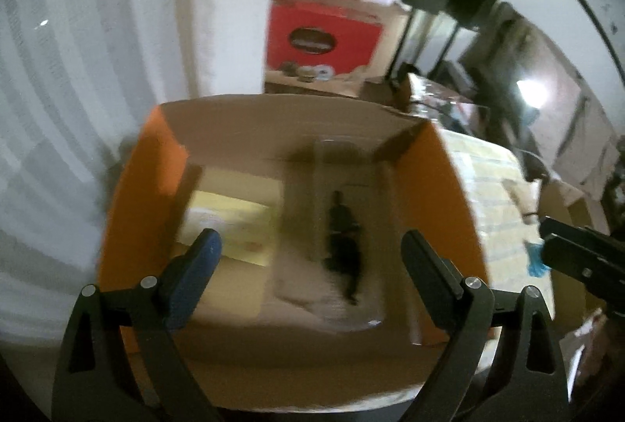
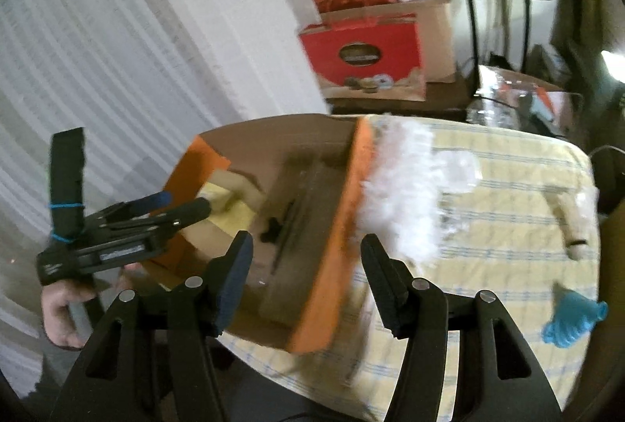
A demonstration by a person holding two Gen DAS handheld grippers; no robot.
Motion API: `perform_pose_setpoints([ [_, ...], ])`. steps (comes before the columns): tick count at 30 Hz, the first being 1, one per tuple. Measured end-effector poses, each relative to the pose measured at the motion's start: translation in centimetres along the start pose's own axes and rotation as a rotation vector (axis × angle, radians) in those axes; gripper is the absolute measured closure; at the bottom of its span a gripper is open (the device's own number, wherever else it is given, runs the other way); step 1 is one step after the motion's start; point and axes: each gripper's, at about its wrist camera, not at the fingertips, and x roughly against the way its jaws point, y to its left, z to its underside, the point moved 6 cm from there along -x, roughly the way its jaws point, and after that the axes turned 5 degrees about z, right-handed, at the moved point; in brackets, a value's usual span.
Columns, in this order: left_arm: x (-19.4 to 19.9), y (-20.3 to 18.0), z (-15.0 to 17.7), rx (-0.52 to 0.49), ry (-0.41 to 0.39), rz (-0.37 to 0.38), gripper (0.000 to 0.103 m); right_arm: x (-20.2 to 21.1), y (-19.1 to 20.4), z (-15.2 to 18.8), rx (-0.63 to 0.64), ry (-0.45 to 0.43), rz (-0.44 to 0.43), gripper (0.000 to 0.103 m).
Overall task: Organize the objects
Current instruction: 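Move the left gripper back over the table toward the shuttlecock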
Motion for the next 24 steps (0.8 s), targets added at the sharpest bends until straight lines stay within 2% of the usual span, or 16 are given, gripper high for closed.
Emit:
perform_pose_setpoints([
  [5,0.2,-3.7,0.6,-0.054,-0.001,0.057,0.008,1.7,-2.8,1.0,-0.032,-0.016,0.050,0.042],
  [8,0.0,-5.8,0.8,-0.079,0.001,0.082,0.003,2.7,-4.3,1.8,-0.047,-0.026,0.083,0.040],
  [10,0.0,-6.8,1.0,-0.091,0.000,0.089,0.002,3.4,-5.4,2.2,-0.059,-0.035,0.105,0.033],
  [13,-0.2,-8.3,1.4,-0.111,0.001,0.086,0.001,4.3,-7.0,2.9,-0.075,-0.048,0.142,0.028],
  [20,-0.5,-11.4,1.6,-0.138,-0.003,0.117,0.000,6.1,-11.1,4.3,-0.111,-0.072,0.297,0.025],
  [24,-1.0,-13.1,1.8,-0.156,-0.001,0.128,0.000,6.8,-12.9,5.0,-0.138,-0.083,0.332,0.025],
])
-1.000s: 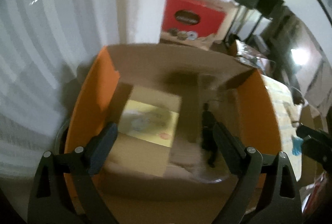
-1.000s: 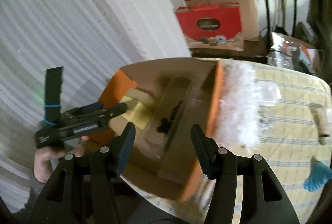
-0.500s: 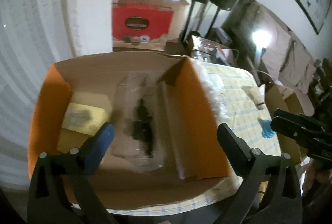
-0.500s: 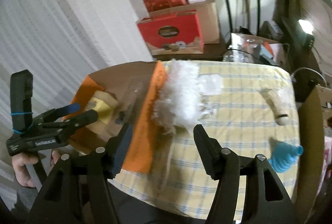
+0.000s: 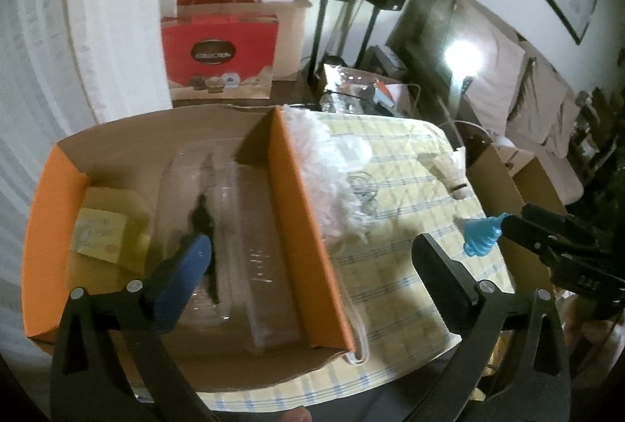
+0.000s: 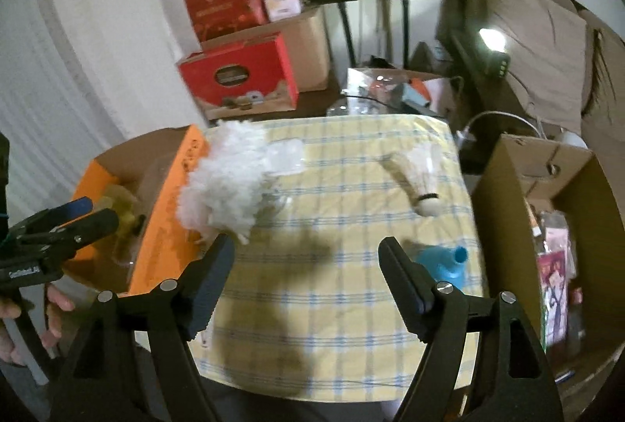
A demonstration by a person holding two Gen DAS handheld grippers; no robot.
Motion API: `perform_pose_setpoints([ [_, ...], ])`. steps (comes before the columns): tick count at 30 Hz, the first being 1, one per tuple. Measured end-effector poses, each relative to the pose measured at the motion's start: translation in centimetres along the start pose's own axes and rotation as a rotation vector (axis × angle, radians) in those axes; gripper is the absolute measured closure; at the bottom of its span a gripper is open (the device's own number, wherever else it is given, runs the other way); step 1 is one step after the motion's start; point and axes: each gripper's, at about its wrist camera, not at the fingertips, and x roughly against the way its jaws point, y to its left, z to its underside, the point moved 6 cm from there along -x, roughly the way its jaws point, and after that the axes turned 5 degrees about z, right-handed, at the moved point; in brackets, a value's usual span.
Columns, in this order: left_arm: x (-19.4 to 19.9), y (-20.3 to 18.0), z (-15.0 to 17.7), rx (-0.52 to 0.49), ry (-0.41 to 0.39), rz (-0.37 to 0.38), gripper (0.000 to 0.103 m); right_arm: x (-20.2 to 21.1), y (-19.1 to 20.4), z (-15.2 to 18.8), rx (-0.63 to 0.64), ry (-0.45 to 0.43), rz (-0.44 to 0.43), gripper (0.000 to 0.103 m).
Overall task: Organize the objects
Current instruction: 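Move the left gripper back over the table toward the shuttlecock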
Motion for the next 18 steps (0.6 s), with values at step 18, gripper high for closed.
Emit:
perform_pose_setpoints([
  [18,-3.8,-7.6,-0.1,-0.055,0.045,0.079,0.000,0.1,-6.5,1.2,-0.064,-0.007,0.078,0.025],
])
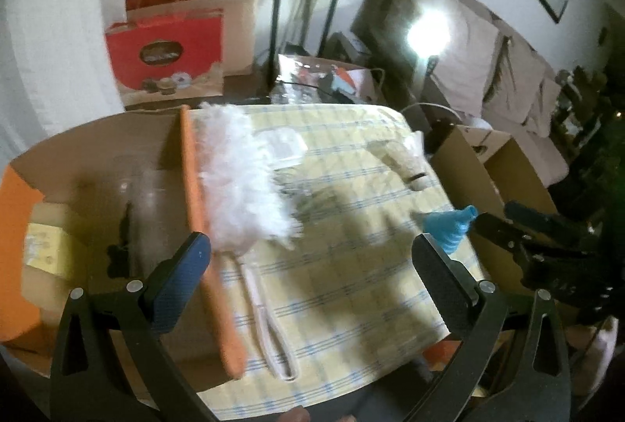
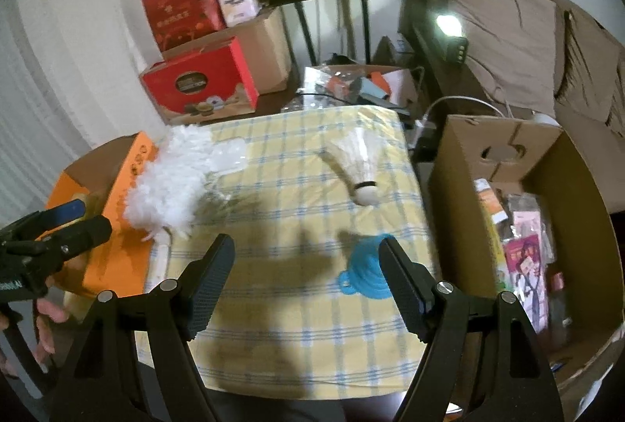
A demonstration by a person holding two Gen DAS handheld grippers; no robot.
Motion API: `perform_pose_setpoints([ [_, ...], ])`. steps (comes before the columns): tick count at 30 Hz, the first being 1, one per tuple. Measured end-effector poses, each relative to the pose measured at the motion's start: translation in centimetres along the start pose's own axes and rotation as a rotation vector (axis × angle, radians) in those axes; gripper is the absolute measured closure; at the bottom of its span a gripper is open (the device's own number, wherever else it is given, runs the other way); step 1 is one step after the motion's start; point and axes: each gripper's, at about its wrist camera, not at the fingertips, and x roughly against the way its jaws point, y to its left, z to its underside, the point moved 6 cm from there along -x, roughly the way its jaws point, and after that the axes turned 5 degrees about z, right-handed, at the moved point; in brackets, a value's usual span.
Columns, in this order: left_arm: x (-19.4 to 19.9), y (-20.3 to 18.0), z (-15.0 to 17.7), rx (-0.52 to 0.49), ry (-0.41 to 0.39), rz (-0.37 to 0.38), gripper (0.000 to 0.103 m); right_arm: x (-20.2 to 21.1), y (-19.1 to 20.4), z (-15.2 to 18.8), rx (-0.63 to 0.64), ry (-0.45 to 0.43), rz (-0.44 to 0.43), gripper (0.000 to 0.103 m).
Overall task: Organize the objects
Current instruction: 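Move the left gripper back over the table toward the shuttlecock, then grasp the shuttlecock with the left gripper while the right gripper grasps the blue funnel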
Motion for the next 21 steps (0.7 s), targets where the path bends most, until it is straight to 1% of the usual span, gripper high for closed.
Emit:
perform_pose_setpoints([
  [4,-1.4,-1.3,-0.6,0.005,0.005,0.022,0.000,-0.4,-2.2,0.5,-0.028,-0.004,0.031,0.025],
  [7,-2.8,-2.1,-0.9,0.014,0.014,0.044,0.000,-1.3,-3.5,1.3,-0.048,0.013,0.036,0.025],
  [12,-6.2,-3.6,-1.8,0.021,0.057,0.066,0.000,-3.0,-4.4,2.1,-0.054,0.041,0.041,0.025],
  [16,-8.8,-4.6,-2.7,0.021,0.073,0.070,0.001,-4.2,-4.5,2.5,-0.046,0.063,0.045,0.031],
  [19,-10.7,-5.5,-3.3,0.018,0.077,0.069,0.001,-4.9,-4.4,2.5,-0.026,0.069,0.057,0.033],
  [21,-12.3,-6.3,-3.6,0.013,0.095,0.067,0.001,-5.3,-4.3,2.6,-0.019,0.069,0.072,0.034],
])
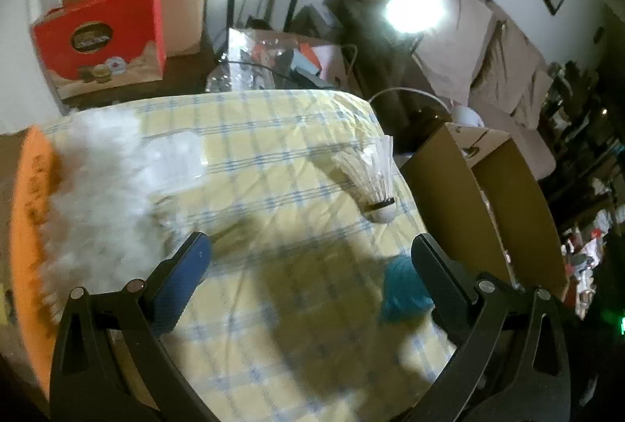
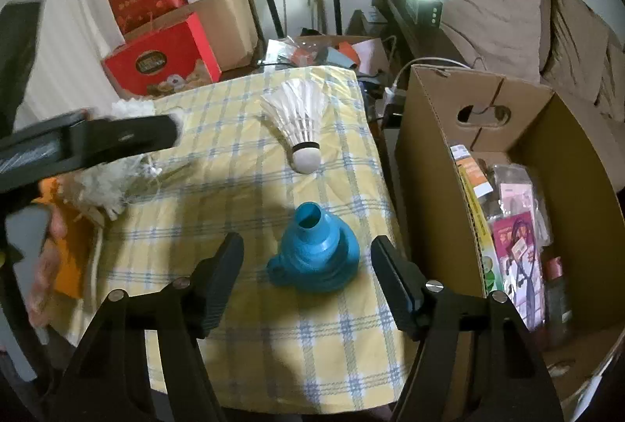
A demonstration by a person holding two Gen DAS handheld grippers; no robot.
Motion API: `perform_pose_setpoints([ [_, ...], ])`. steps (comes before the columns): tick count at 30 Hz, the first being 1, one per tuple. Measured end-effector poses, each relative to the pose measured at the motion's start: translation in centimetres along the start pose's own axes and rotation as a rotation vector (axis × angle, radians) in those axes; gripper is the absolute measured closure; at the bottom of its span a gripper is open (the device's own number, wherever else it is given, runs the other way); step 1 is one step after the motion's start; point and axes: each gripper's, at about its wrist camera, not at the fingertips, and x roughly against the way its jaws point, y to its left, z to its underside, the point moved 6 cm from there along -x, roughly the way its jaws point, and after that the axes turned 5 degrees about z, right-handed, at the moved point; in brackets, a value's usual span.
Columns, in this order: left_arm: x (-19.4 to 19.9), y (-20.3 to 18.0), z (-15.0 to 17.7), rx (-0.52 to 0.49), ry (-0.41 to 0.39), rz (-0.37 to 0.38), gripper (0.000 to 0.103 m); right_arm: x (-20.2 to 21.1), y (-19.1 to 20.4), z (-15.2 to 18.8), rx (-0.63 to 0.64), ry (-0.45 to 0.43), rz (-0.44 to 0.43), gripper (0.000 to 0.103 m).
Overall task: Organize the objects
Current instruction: 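Grasp the shuttlecock with the left gripper while the right gripper grasps the blue funnel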
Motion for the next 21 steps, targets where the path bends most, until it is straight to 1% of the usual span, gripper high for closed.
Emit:
perform_pose_setpoints([
  [2,-1.6,-0.7,-0.5,0.000,0.019,0.006,0.002,-0.5,-0.1,0.0,-0.004,0.003,0.001,0.038],
  [4,-3.2,-1.5,-1.1,-0.008,0.031,0.000,0.006,-1.0,-0.2,0.1,-0.013,0.009,0.002,0.046],
  [6,-4.4,-2.1,-1.7,-0.021,0.033,-0.009,0.007,-1.3,-0.2,0.1,-0.020,0.011,0.002,0.051],
  [9,-6.1,-3.0,-2.5,-0.029,0.041,-0.016,0.007,-1.9,-0.1,0.2,-0.027,0.015,0.000,0.051],
  [15,-8.7,-4.1,-3.0,-0.042,0.062,-0.024,0.013,-2.9,-0.3,0.5,-0.039,0.024,0.005,0.053],
  [18,-9.8,-4.2,-3.1,-0.046,0.078,-0.040,0.021,-3.2,-0.4,0.6,-0.047,0.024,0.003,0.055],
  [20,-10.6,-4.2,-3.0,-0.045,0.094,-0.041,0.025,-3.5,-0.4,0.7,-0.047,0.023,0.007,0.055],
  [21,-10.9,-4.3,-3.0,-0.046,0.098,-0.042,0.028,-3.6,-0.5,0.7,-0.046,0.022,0.010,0.056],
])
